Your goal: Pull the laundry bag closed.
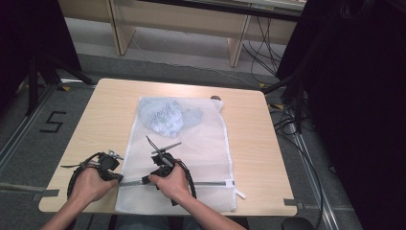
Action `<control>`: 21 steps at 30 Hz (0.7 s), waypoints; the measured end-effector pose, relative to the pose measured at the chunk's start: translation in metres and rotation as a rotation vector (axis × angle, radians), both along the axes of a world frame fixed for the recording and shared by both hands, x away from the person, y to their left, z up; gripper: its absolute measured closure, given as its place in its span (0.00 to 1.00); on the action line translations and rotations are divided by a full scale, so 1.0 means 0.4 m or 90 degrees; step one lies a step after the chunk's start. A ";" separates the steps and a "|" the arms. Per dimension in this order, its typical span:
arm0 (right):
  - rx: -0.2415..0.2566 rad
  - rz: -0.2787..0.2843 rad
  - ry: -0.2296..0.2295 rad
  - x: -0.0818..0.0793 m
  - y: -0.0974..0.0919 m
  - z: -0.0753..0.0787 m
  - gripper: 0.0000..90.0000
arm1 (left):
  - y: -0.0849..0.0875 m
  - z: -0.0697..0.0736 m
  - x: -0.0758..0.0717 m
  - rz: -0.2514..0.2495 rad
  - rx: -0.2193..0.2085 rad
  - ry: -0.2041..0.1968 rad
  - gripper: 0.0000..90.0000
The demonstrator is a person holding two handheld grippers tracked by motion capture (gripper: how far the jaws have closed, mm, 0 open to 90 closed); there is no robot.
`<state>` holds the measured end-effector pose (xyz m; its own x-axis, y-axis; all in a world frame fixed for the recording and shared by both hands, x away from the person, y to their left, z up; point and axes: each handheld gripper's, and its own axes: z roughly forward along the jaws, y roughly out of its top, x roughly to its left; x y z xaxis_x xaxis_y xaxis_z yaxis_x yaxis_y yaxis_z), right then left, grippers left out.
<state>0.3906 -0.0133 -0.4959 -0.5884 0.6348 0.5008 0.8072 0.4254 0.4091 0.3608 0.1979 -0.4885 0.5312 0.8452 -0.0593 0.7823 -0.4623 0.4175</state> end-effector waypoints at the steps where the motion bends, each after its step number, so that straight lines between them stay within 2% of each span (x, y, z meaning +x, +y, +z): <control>1: 0.004 -0.005 0.015 0.001 -0.001 0.004 0.97 | 0.000 0.000 0.000 0.002 0.001 0.001 1.00; 4: 0.018 -0.012 0.034 -0.001 -0.002 0.012 0.97 | 0.000 0.002 0.000 0.000 0.006 0.004 1.00; 6: 0.014 -0.012 0.033 -0.003 -0.002 0.013 0.97 | 0.000 0.001 0.000 0.003 0.001 0.002 1.00; 7: 0.016 -0.013 0.048 -0.004 -0.003 0.015 0.97 | -0.001 0.001 0.000 0.003 0.004 0.003 1.00; 9: 0.011 -0.021 0.042 -0.004 -0.003 0.014 0.97 | -0.001 0.002 0.000 0.002 0.006 0.004 1.00; 10: 0.012 -0.012 0.033 -0.002 -0.006 0.013 0.97 | -0.001 0.002 0.000 0.001 0.006 0.004 1.00; 11: 0.010 -0.028 0.050 -0.007 -0.004 0.017 0.97 | -0.002 0.000 0.000 0.002 0.000 0.001 1.00; 15: 0.012 -0.021 0.033 -0.004 -0.013 0.014 0.97 | -0.003 0.001 -0.001 0.003 0.005 0.001 1.00; 17: 0.002 -0.029 0.036 -0.005 -0.014 0.014 0.97 | -0.003 0.000 -0.001 0.004 0.004 0.000 1.00; 21: 0.012 -0.020 0.037 -0.004 -0.020 0.015 0.97 | -0.003 0.000 0.000 0.004 0.002 0.002 1.00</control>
